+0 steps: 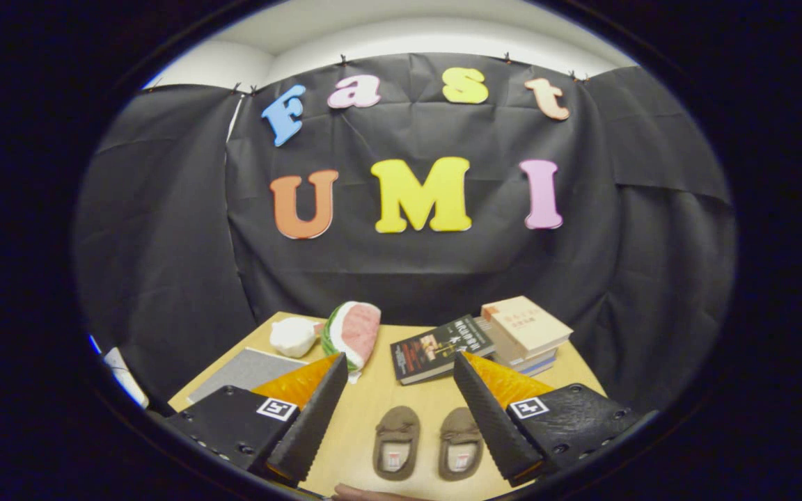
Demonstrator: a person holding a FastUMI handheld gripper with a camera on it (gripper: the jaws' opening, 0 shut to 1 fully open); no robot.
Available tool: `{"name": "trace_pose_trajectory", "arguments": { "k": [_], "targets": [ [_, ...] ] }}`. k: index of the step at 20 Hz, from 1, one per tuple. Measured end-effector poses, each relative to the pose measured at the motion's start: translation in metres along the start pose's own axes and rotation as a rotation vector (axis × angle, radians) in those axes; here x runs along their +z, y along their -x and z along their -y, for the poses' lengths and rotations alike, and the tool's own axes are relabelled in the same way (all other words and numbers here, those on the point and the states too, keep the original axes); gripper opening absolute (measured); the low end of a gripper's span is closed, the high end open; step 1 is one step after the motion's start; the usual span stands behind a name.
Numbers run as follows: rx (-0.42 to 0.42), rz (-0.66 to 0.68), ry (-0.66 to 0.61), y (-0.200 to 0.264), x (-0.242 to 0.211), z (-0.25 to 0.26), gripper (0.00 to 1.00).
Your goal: Open the storage box then place both shoes into the box .Put the left shoe in first, then the right shoe, with the right side of both shoes facing outward in a uniform manner.
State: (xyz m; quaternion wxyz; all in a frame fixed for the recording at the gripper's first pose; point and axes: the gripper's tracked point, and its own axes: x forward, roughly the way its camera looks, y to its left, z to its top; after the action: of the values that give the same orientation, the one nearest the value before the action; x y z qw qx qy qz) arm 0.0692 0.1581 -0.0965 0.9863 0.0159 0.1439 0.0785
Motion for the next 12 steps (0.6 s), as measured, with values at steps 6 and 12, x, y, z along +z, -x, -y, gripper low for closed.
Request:
{"name": "trace_pose_trajectory", "arguments": {
  "k": [6, 12],
  "targets": [
    [0.170, -0.222, -0.025, -0.059, -0.053, -0.069, 0.96],
    [0.292, -0.453, -0.081, -0.102, -0.106, -0.122, 0.96]
  ]
}}
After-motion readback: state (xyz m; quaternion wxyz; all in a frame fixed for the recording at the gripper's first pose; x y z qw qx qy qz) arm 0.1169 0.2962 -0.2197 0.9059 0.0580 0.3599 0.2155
